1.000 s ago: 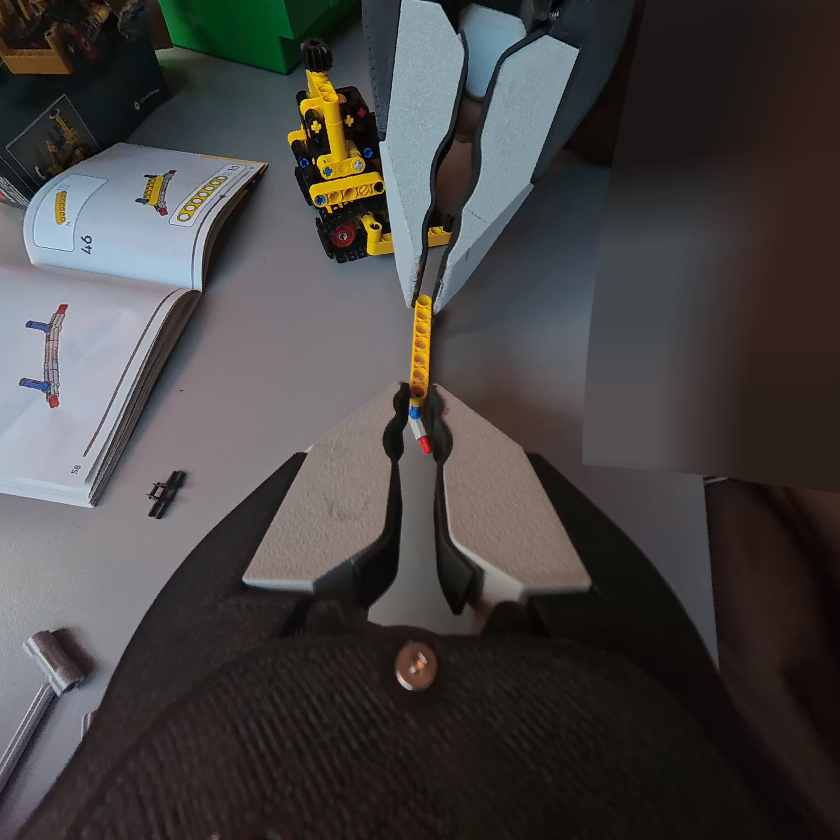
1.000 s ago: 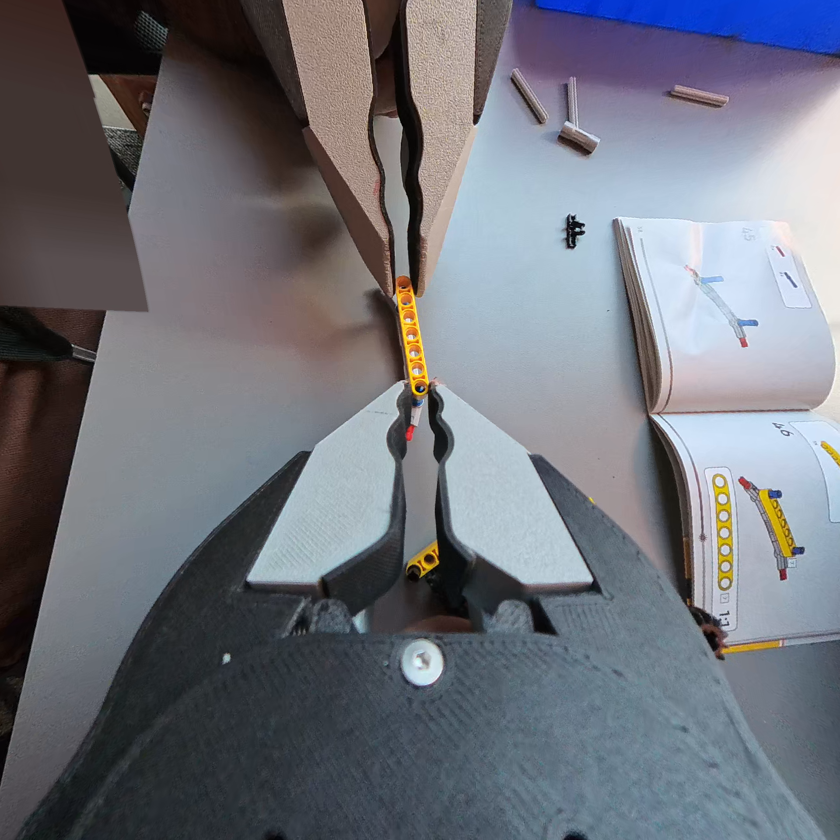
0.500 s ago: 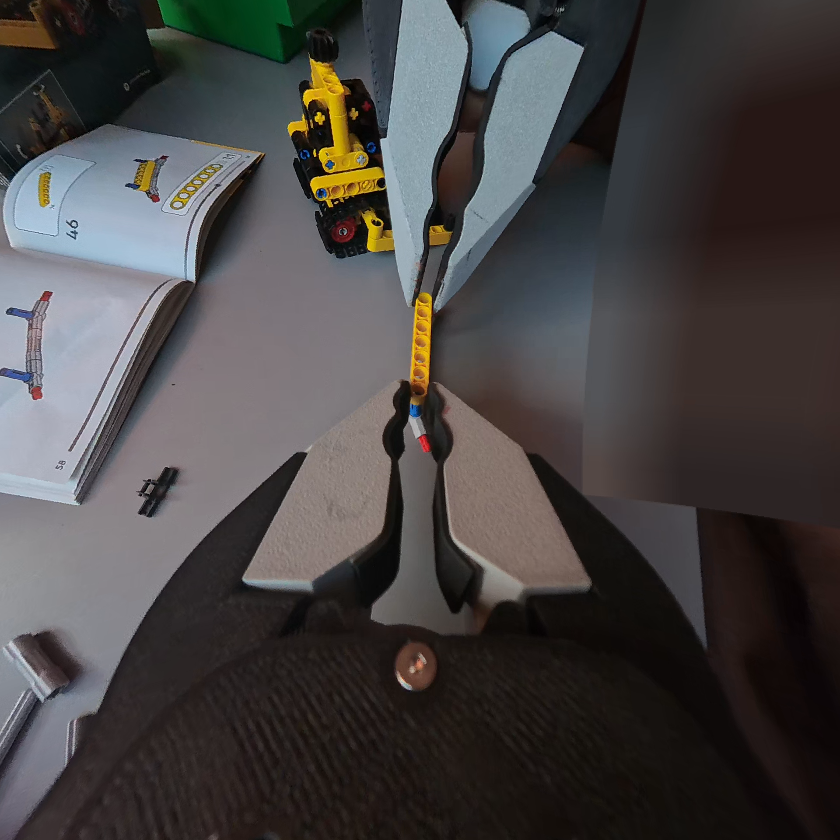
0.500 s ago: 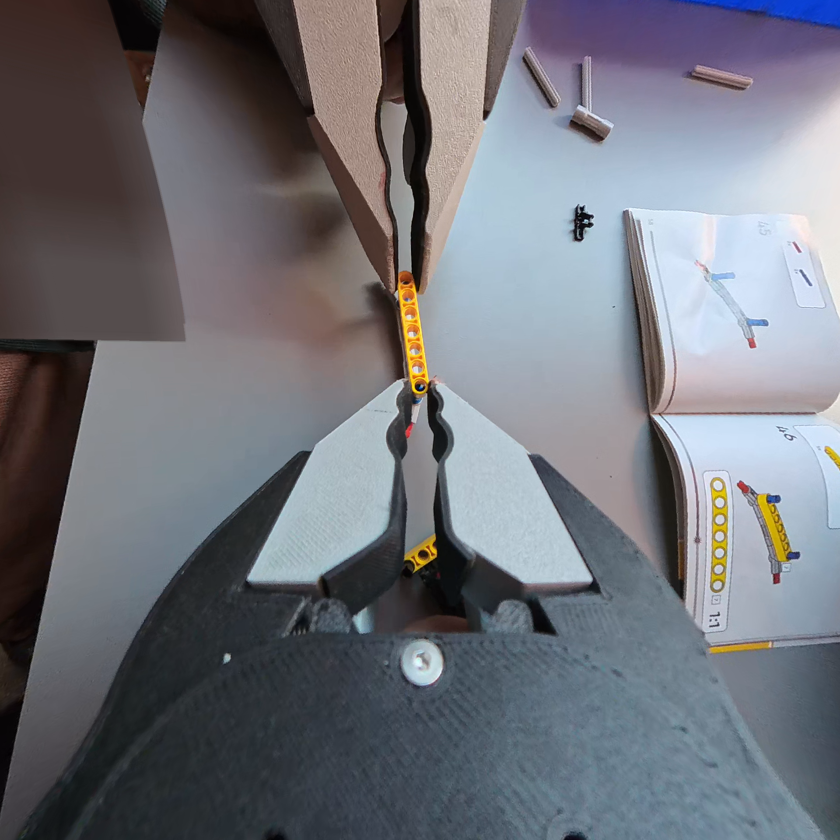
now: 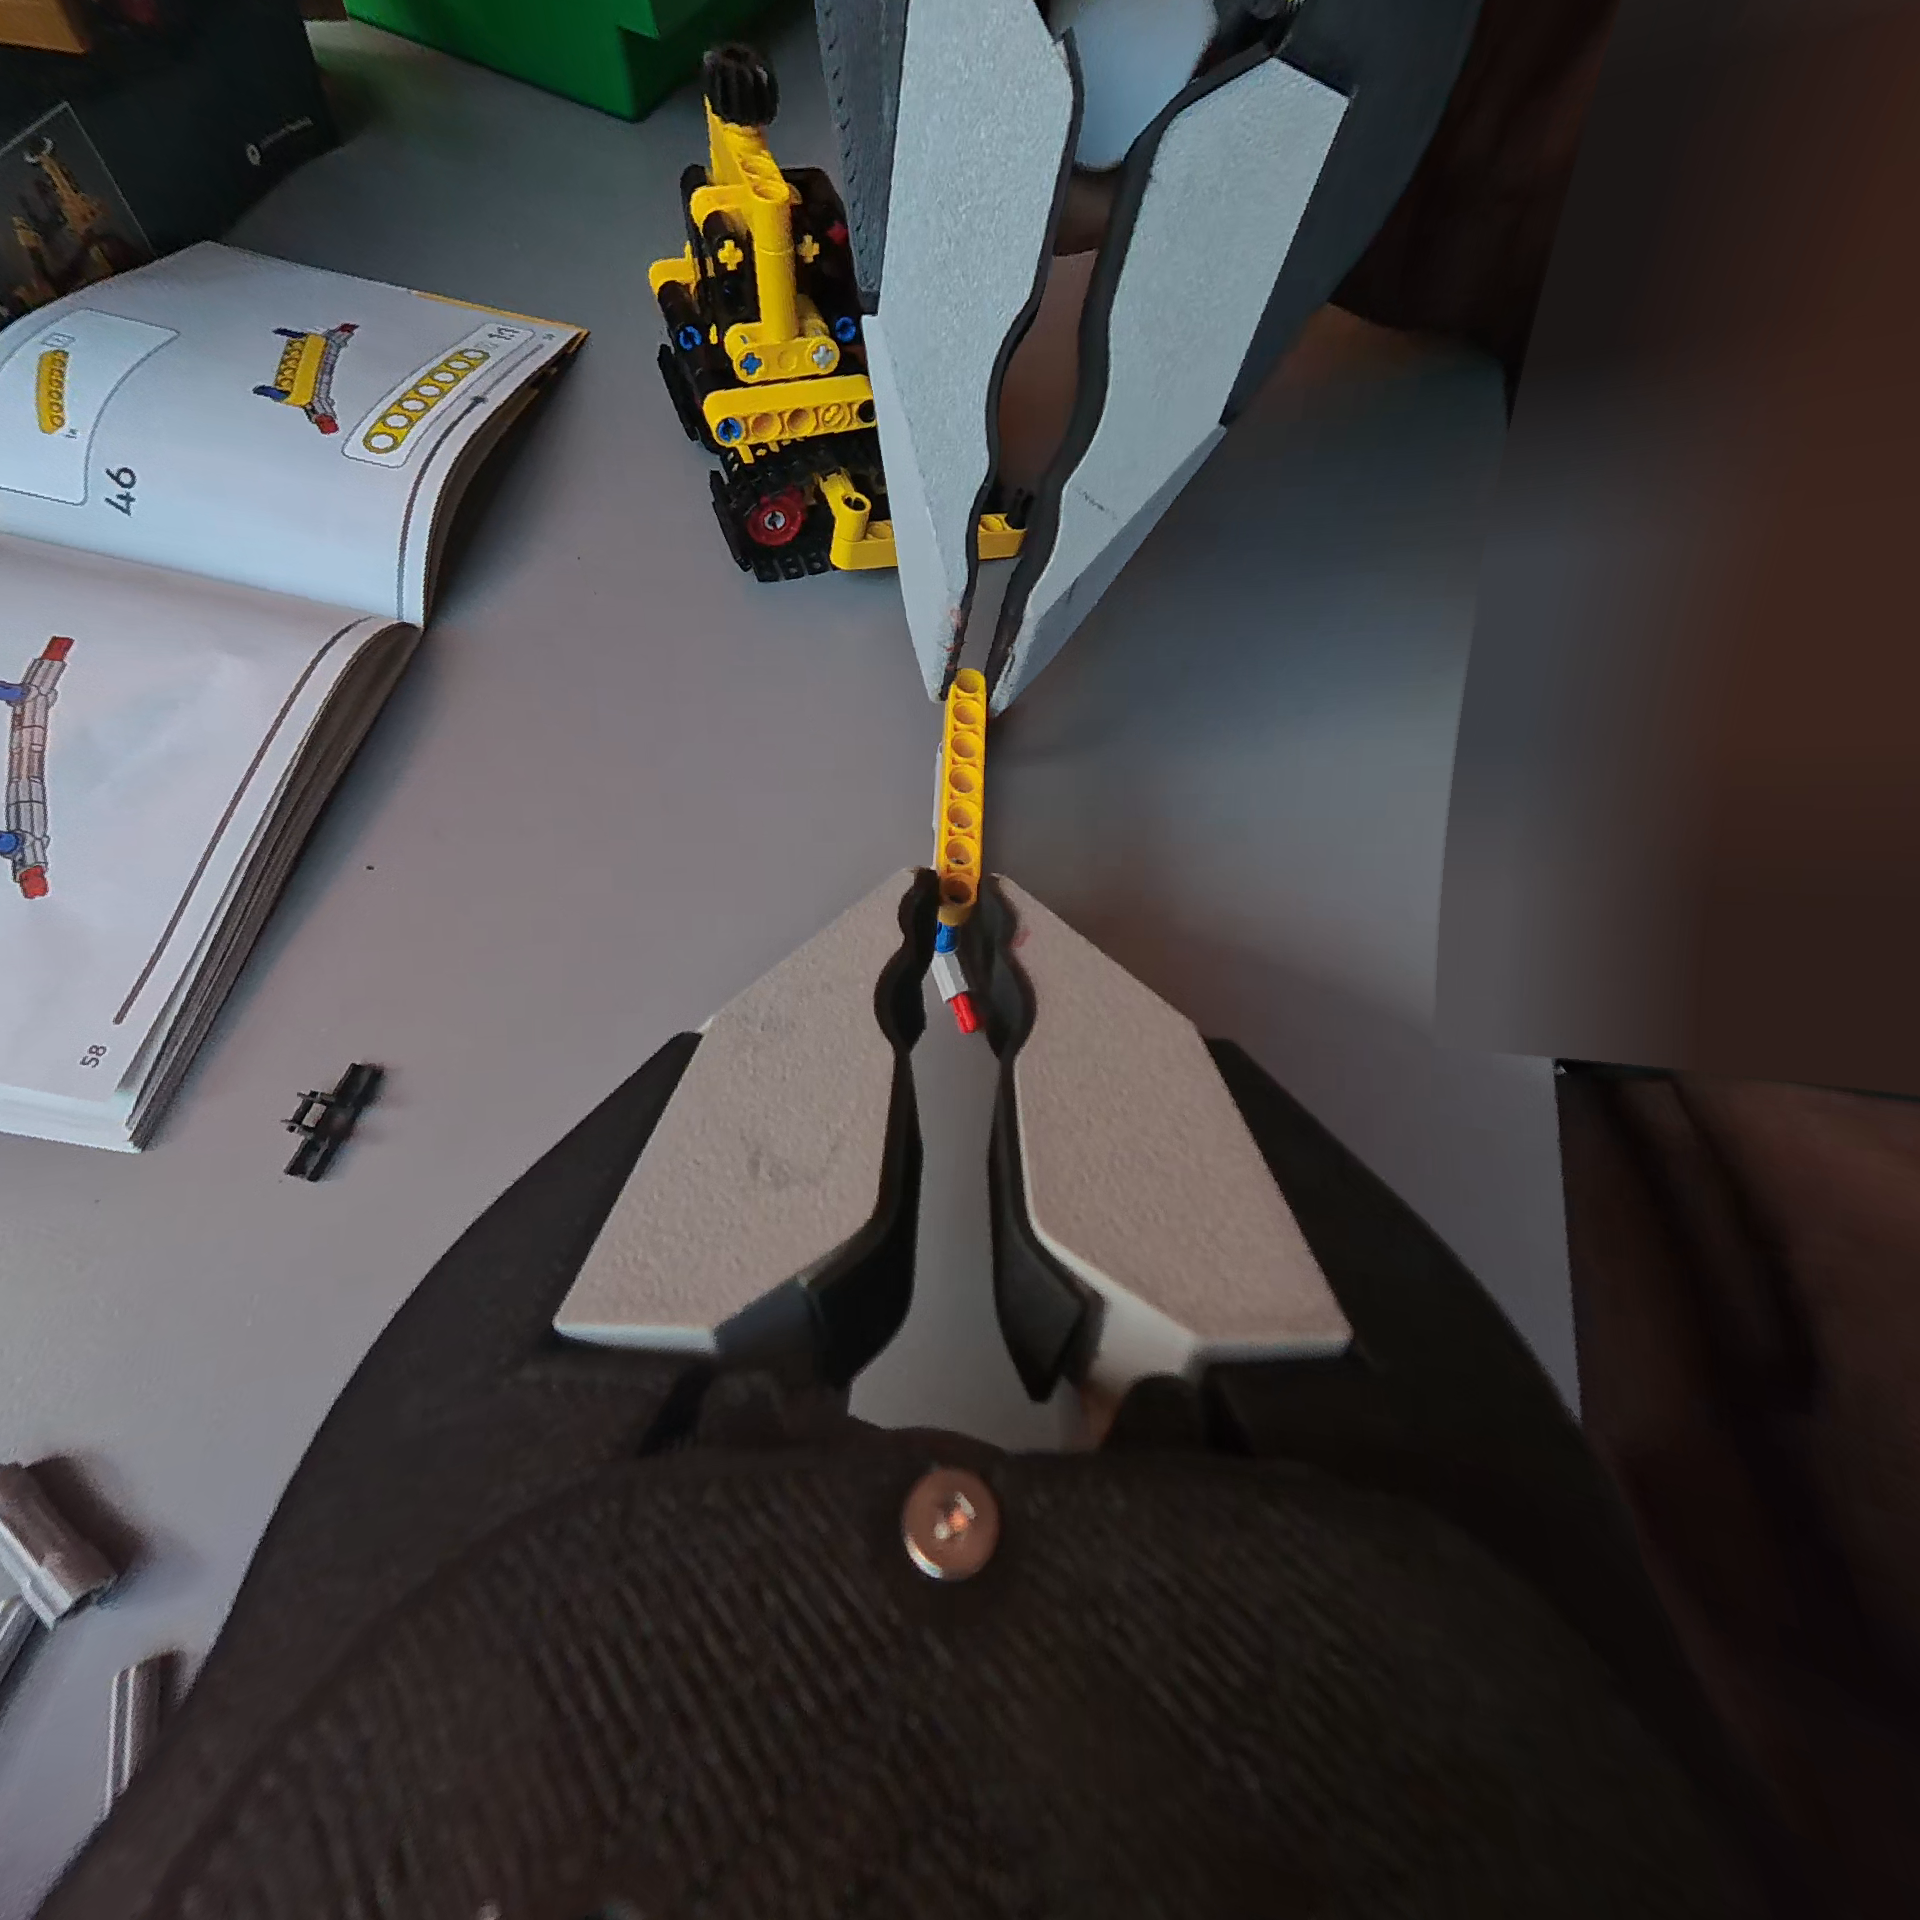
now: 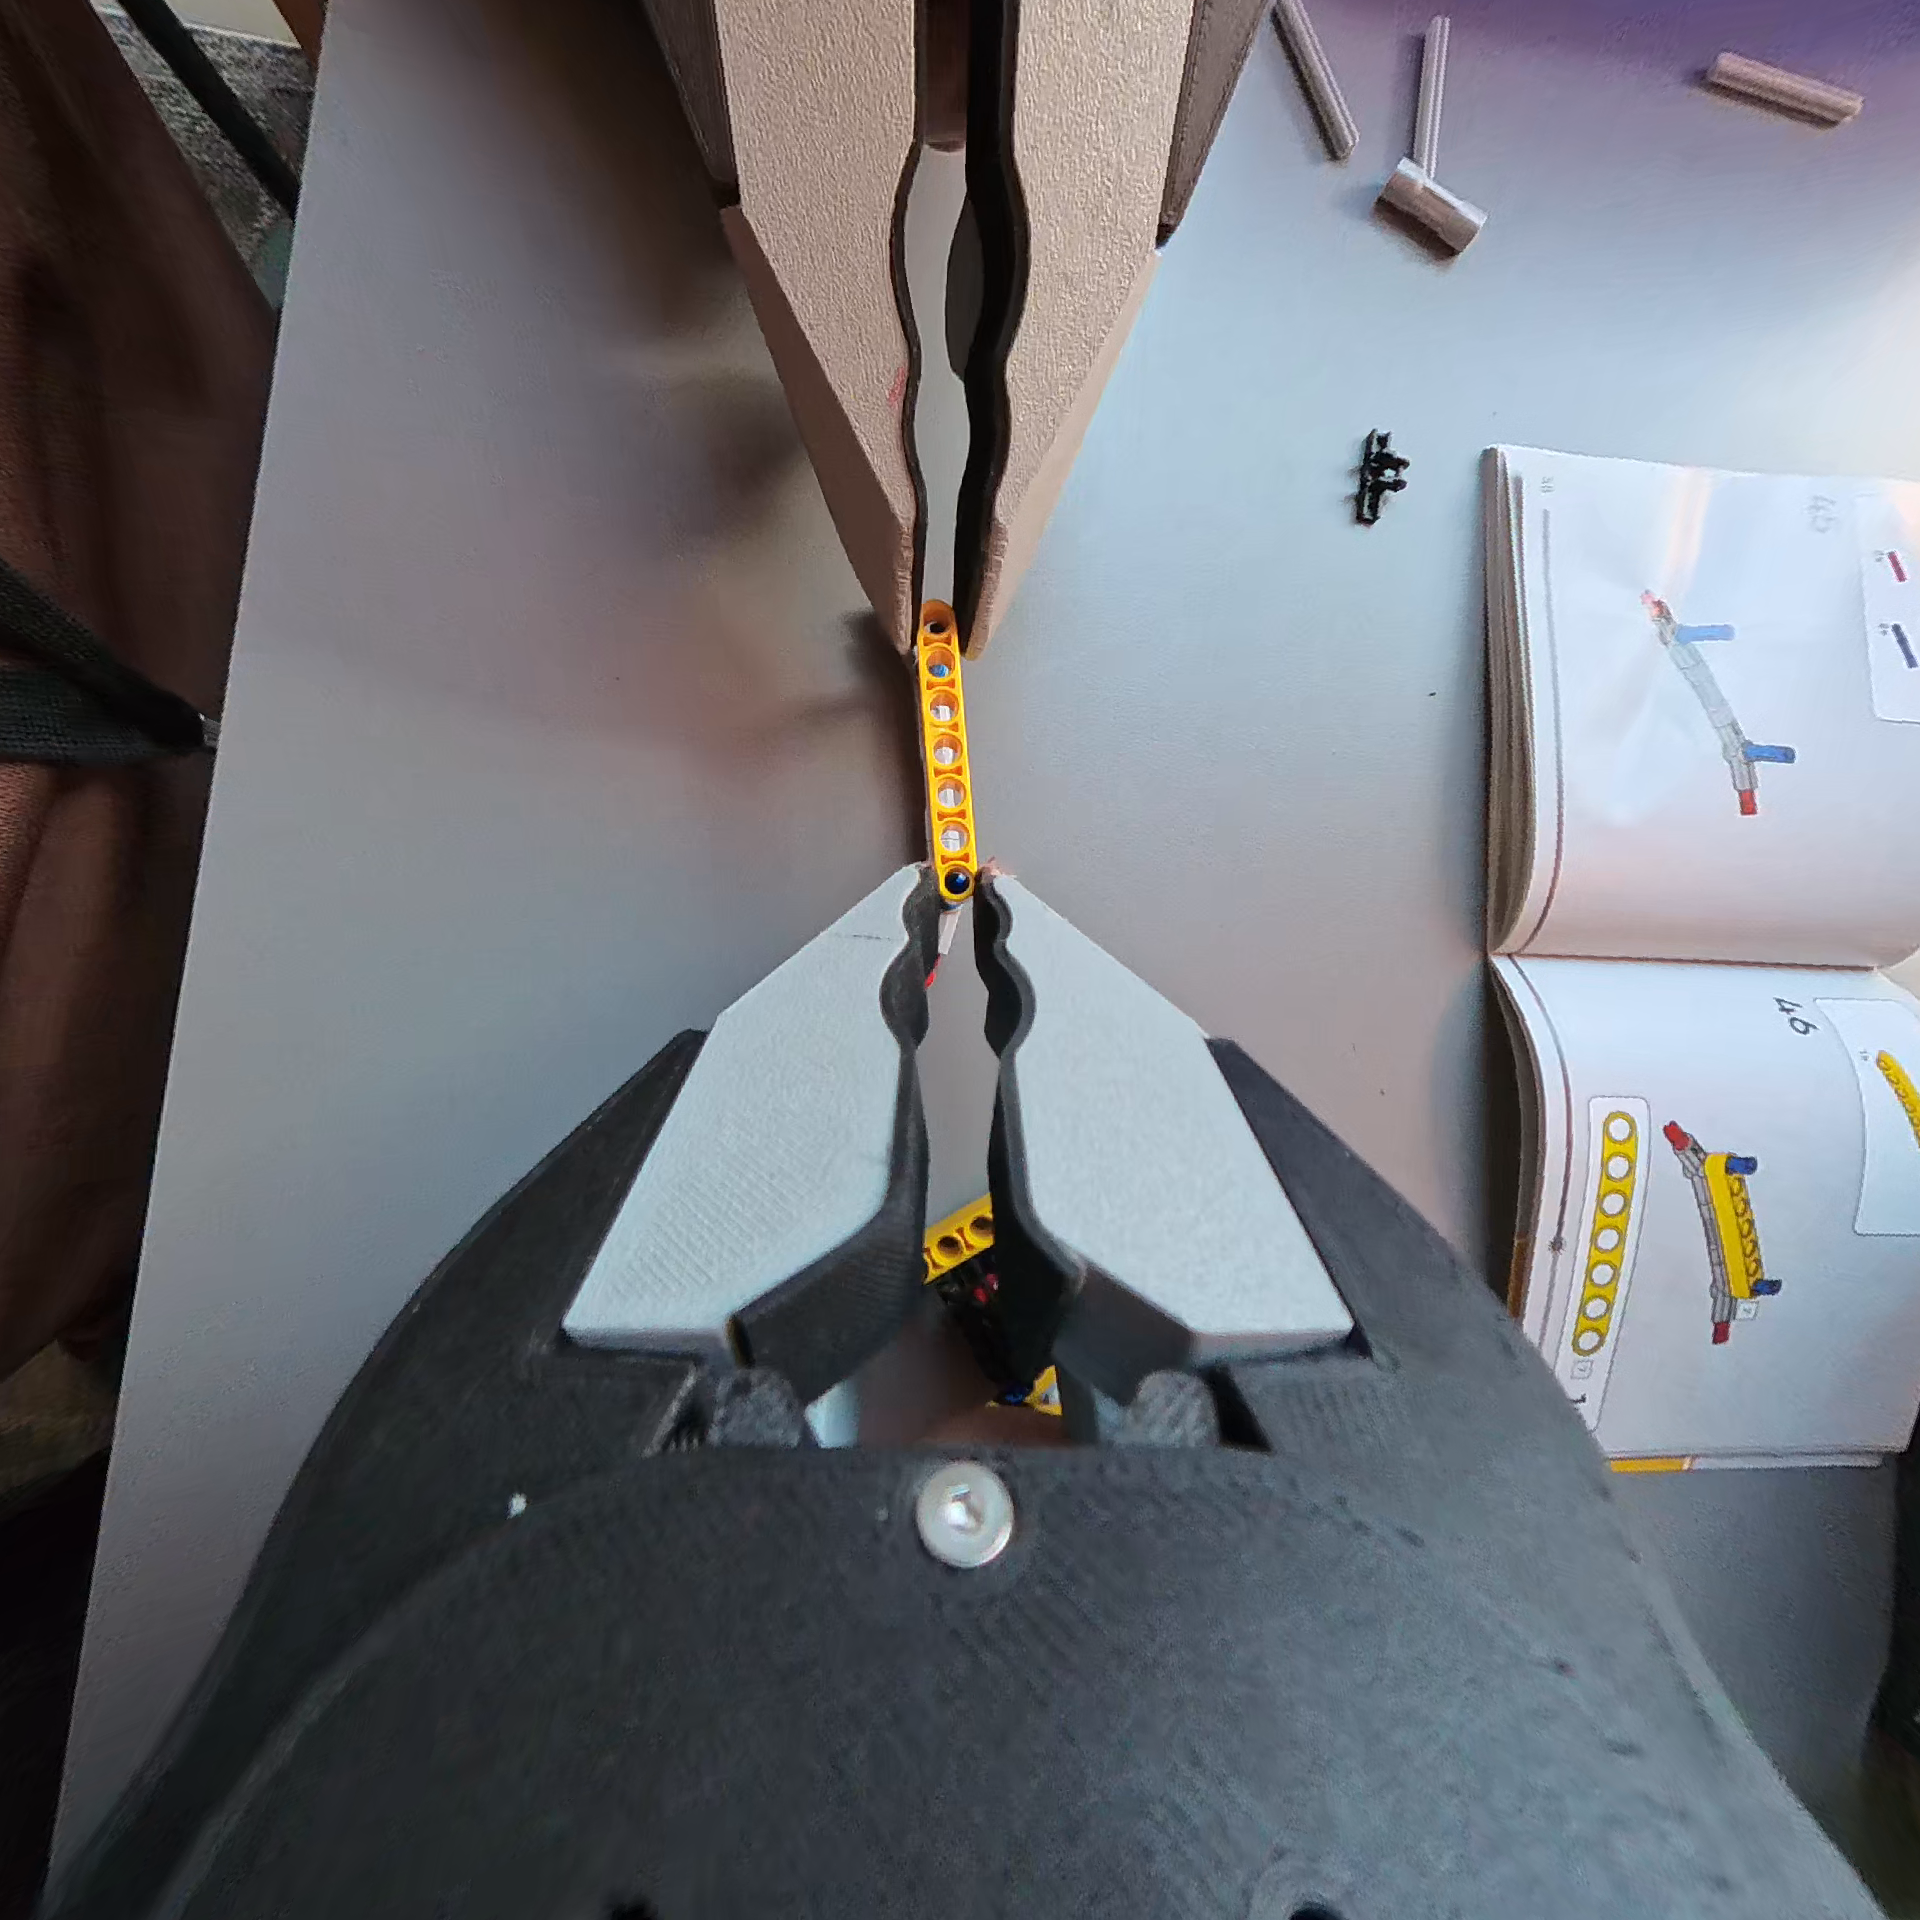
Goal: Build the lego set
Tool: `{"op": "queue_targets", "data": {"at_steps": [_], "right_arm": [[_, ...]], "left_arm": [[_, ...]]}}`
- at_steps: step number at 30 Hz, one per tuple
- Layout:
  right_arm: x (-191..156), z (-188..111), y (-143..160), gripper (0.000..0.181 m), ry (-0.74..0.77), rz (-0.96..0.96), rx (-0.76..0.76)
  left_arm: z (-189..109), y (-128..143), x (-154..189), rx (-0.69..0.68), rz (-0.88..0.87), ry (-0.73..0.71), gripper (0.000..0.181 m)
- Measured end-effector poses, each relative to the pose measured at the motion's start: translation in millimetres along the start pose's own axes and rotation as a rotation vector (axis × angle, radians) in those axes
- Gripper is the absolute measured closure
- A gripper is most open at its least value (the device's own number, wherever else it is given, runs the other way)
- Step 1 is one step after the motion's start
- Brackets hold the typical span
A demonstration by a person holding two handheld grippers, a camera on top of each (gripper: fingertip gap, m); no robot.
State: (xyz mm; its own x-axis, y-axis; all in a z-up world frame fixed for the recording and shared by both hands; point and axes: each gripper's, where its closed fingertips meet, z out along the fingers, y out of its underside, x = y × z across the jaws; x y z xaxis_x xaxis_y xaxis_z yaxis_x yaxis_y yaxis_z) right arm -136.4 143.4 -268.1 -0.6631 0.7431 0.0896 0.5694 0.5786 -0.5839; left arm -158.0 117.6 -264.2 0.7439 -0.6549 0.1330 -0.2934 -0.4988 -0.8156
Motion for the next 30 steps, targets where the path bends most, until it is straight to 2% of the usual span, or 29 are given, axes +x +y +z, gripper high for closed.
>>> {"op": "queue_targets", "data": {"at_steps": [12, 17, 18, 21, 27, 29, 30], "right_arm": [[0, 1, 1, 0.177, -0.026, -0.029, -0.068], [-2, 3, 1, 0.180, -0.042, -0.051, -0.117], [-3, 10, 9, 0.176, -0.038, -0.061, -0.172], [0, 10, 8, 0.177, -0.007, -0.101, -0.178], [0, 10, 7, 0.177, -0.009, -0.031, -0.135], [-2, 10, 6, 0.162, -0.008, -0.011, -0.130], [-2, 10, 3, 0.161, -0.003, -0.004, -0.117]], "left_arm": [[0, 0, 0, -0.002, -0.016, 0.010, 0.176], [1, 0, 1, -0.001, -0.018, 0.015, 0.176], [2, 0, 1, -0.009, -0.013, 0.010, 0.176], [1, 0, 0, -0.005, -0.018, 0.008, 0.176], [1, 0, 0, -0.003, -0.020, 0.010, 0.176], [1, 0, 0, -0.003, -0.021, 0.012, 0.176], [1, 0, 0, -0.002, -0.019, 0.011, 0.176]]}}
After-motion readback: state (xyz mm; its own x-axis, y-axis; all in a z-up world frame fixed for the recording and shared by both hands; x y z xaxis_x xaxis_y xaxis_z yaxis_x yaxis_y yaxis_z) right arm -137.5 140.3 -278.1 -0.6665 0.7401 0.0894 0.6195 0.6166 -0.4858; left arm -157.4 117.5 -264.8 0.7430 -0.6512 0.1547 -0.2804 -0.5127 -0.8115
